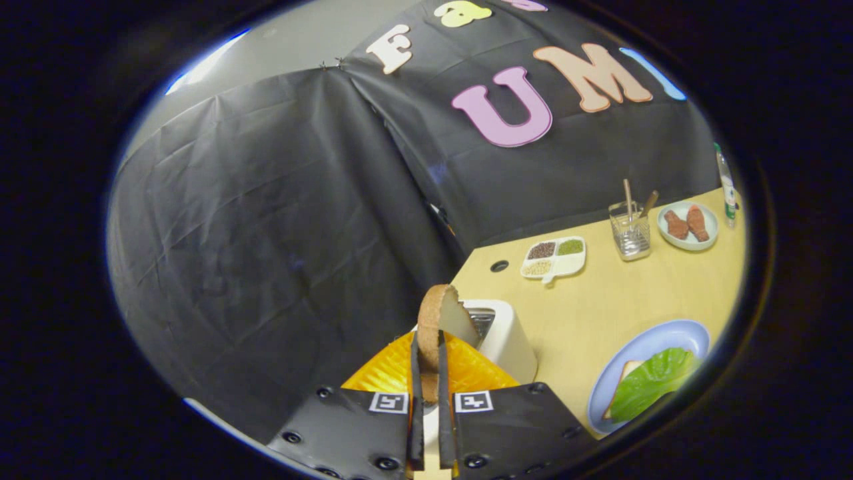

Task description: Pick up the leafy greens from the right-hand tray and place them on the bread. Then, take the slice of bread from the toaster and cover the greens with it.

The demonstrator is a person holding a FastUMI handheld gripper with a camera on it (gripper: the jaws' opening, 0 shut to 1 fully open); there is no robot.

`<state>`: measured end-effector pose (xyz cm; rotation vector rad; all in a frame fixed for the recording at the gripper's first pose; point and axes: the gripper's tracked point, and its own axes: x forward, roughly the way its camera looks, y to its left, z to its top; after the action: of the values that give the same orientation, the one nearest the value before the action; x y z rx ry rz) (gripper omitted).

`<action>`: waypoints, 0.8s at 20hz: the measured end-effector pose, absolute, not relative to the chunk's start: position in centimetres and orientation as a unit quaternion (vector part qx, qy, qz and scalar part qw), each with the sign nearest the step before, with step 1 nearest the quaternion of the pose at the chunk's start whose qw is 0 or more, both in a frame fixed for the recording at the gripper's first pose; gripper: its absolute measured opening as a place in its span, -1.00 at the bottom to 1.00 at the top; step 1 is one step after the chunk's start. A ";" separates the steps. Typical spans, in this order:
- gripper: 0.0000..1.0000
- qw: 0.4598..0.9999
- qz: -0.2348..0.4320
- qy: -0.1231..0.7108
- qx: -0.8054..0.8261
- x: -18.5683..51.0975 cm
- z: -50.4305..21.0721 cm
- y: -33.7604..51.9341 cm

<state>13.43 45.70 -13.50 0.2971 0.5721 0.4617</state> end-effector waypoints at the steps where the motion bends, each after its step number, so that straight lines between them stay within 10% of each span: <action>1: -0.77 0.923 0.226 0.272 0.151 13.3 -12.8 45.4; 16: -0.78 0.936 0.200 0.187 0.223 10.8 -4.2 32.9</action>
<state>10.85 32.94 -4.23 0.4562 0.3827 0.4082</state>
